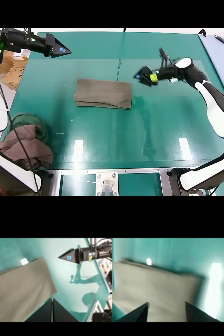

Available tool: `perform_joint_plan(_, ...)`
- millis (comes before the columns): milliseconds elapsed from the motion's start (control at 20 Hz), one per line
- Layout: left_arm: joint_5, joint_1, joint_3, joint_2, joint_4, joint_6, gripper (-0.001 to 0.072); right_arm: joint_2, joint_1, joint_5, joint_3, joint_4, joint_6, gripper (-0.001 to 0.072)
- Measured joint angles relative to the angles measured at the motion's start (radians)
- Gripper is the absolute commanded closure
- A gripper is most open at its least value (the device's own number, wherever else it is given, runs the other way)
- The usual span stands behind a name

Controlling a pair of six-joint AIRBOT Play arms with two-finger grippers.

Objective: Fold the shirts.

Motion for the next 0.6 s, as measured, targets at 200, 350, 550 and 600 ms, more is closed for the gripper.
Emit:
perform_joint_plan(200, 0.009, -0.001, 0.0, 0.0, 0.175, -0.051, 0.0683, -0.059, 0.008, 0.014, -0.092, 0.026, 0.005, 0.0173)
perform_joint_plan(350, 0.026, -0.006, 0.0, 0.001, 0.4, -0.128, 0.0683, -0.12, 0.078, 0.005, -0.078, 0.124, -0.02, 0.0205)
perform_joint_plan(550, 0.028, -0.009, 0.0, 0.001, 0.598, -0.184, 0.0683, -0.181, 0.159, -0.018, 0.018, 0.142, -0.035, 0.0698)
perform_joint_plan(600, 0.027, -0.01, 0.0, 0.001, 0.621, -0.19, 0.0682, -0.185, 0.161, -0.017, 0.052, 0.159, -0.036, 0.0698)
